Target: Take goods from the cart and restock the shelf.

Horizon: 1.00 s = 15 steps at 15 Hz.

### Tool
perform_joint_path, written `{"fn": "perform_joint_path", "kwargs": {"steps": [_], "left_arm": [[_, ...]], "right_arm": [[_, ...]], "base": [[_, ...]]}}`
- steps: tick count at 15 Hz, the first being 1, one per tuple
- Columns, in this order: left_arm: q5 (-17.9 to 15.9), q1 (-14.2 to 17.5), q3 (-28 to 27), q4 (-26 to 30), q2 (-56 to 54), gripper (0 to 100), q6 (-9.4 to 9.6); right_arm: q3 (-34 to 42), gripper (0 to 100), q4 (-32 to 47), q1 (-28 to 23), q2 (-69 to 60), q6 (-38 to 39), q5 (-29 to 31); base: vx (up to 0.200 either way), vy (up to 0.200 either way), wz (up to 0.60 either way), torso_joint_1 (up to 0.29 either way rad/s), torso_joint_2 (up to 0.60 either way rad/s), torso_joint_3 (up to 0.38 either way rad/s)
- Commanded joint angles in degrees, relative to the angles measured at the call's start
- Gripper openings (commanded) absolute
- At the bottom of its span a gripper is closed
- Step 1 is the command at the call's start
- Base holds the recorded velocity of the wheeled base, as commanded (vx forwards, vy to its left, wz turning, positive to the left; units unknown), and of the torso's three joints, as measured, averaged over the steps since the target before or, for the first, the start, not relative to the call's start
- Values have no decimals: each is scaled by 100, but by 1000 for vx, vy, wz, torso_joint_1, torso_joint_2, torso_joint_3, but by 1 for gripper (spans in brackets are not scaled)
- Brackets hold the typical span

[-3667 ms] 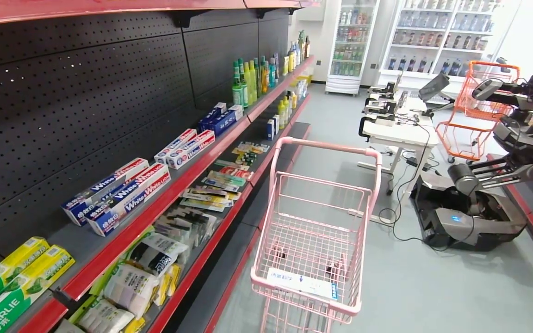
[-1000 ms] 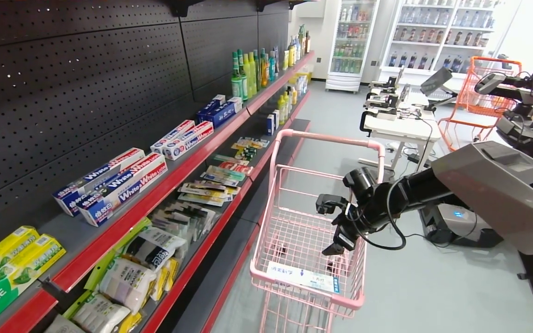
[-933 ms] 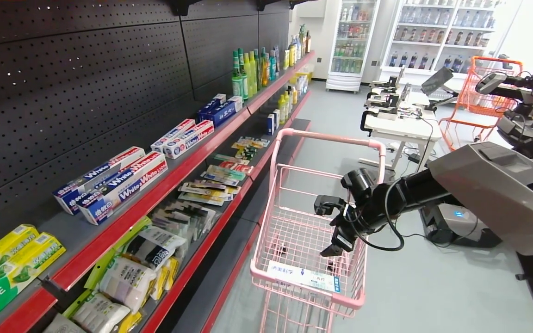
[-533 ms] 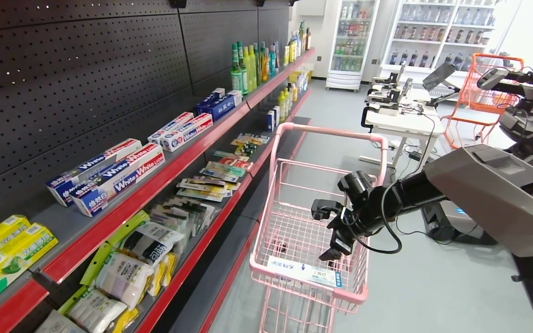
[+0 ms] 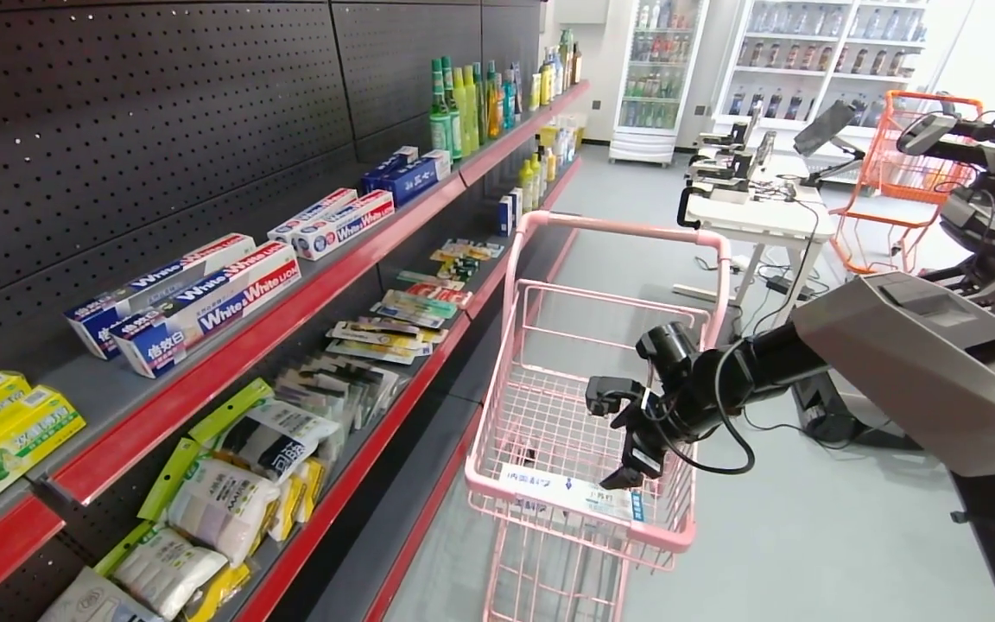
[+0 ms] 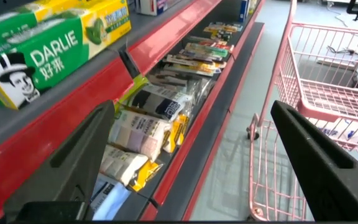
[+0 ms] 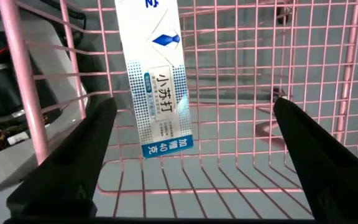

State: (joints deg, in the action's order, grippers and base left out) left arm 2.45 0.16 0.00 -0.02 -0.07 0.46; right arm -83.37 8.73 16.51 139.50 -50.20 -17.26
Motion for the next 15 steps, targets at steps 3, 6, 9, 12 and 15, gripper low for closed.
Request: {"fn": "perform_joint_path", "kwargs": {"steps": [3, 6, 9, 12, 15], "left_arm": [[1, 2, 0, -6, 7, 100, -2], [1, 2, 0, -6, 7, 100, -2], [1, 2, 0, -6, 7, 100, -2], [1, 2, 0, -6, 7, 100, -2], [1, 2, 0, -6, 7, 100, -2]], "right_arm": [[-21, 100, -3, -60, -10, -16, -23], [-30, 100, -91, -60, 51, -7, -295], [-39, 100, -117, -60, 104, -25, -453], [-109, 100, -99, -86, 139, -25, -761], [-171, 100, -91, -95, 201, -227, -1095]], "base": [[0, 0, 0, -183, 421, 237], [0, 0, 0, -232, 541, 302], [0, 0, 0, -158, 382, 217], [0, 0, 0, -29, 65, 42], [0, 0, 0, 0, 0, 0]]}}
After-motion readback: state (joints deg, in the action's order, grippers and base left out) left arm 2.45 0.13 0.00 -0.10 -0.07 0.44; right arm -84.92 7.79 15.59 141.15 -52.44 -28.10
